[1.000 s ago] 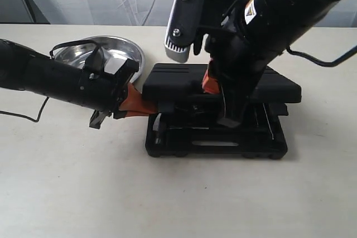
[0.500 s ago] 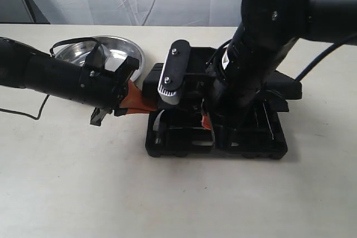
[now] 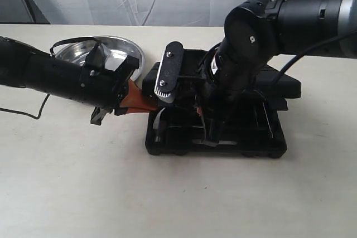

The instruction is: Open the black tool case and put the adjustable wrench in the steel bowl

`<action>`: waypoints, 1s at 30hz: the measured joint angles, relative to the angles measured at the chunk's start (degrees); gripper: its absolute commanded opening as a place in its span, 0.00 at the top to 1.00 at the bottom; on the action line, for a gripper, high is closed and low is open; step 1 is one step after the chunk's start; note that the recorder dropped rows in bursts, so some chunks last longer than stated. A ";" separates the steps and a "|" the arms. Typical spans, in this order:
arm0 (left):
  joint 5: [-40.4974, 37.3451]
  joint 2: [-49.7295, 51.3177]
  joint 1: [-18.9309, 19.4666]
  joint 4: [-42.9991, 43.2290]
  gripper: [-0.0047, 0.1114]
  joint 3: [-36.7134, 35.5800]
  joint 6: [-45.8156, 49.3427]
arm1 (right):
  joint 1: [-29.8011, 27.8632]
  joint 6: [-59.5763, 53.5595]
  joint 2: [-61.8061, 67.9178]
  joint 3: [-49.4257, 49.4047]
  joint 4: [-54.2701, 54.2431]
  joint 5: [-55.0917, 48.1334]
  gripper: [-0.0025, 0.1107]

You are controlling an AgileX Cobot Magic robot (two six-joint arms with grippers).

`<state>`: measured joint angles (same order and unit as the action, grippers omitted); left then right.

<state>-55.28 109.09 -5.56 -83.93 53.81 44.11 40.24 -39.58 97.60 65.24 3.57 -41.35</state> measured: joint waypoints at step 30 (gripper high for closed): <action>-2.33 0.00 0.00 2.20 0.96 0.13 0.11 | -10.75 35.90 5.15 5.74 46.67 29.29 0.99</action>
<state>-57.61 109.09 -5.56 -81.73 53.94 44.22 29.49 -3.67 102.75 70.98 50.24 -12.06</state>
